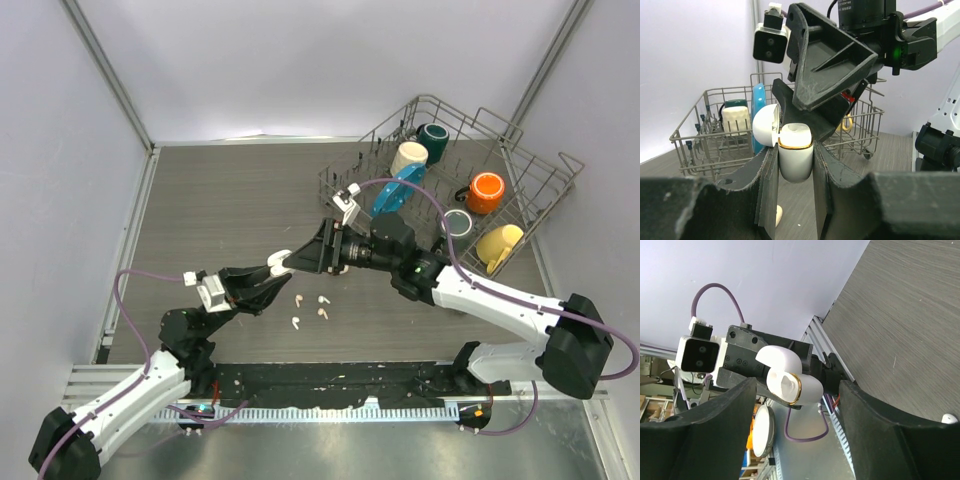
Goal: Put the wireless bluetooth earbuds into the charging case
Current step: Open the charging case.
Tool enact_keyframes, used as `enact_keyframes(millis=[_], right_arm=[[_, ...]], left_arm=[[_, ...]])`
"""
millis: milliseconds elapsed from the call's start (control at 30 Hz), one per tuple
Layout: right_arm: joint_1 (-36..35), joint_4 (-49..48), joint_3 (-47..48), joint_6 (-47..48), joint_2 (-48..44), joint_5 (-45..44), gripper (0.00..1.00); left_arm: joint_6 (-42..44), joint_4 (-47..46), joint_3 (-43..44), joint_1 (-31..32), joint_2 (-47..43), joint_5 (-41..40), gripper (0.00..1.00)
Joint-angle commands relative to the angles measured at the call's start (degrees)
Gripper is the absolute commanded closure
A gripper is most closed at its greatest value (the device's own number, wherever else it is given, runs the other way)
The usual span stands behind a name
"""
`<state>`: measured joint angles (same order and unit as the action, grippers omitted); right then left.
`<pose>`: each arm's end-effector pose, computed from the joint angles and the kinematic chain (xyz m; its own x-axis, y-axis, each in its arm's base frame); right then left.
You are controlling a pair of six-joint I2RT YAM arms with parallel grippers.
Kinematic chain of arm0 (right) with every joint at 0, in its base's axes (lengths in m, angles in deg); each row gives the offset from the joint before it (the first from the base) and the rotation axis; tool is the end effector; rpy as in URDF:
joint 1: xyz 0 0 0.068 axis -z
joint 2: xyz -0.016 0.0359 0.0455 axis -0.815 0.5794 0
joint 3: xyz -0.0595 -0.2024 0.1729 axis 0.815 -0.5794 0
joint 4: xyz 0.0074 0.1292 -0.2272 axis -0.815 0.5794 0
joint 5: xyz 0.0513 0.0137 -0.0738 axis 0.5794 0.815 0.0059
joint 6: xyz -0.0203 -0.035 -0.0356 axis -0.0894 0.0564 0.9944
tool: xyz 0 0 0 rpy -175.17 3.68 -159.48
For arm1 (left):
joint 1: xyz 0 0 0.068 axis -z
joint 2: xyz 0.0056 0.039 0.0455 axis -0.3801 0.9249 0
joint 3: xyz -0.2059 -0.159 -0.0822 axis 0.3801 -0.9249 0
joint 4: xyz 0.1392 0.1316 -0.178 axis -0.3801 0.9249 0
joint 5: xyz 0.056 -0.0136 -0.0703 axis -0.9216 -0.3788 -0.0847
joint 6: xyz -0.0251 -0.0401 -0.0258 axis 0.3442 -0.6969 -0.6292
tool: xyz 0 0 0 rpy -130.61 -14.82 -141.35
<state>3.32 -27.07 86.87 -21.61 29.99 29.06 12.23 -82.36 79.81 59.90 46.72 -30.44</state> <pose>0.1706 0.2350 0.3199 -0.8303 0.1819 -0.5269 -0.4886 0.2174 0.8450 0.0938 -0.0876 0.2424 0.2039 -0.4275 -0.8807 0.8800 0.4743 -0.0265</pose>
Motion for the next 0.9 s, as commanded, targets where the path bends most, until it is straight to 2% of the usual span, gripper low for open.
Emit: enact_keyframes(millis=[0,200,367,700,867], right_arm=[[-0.06,-4.35,0.32,-1.14,0.72,1.95,0.32],[-0.15,-4.18,0.23,-1.23,1.24,3.18,0.35],[-0.06,-3.65,0.67,-0.88,1.77,4.24,0.47],[-0.33,-3.04,0.93,0.44,1.77,4.07,0.64],[-0.33,-2.78,1.11,0.79,1.42,3.72,0.69]], left_arm=[[0.58,-1.98,0.93,0.32,0.25,0.16,1.0],[0.93,-1.98,0.75,0.32,0.34,-0.54,1.0],[0.84,-1.98,0.66,0.23,0.86,-0.54,1.0],[0.67,-1.98,0.49,0.32,1.39,-1.15,1.0],[0.32,-2.06,0.58,0.32,2.01,-1.16,1.0]])
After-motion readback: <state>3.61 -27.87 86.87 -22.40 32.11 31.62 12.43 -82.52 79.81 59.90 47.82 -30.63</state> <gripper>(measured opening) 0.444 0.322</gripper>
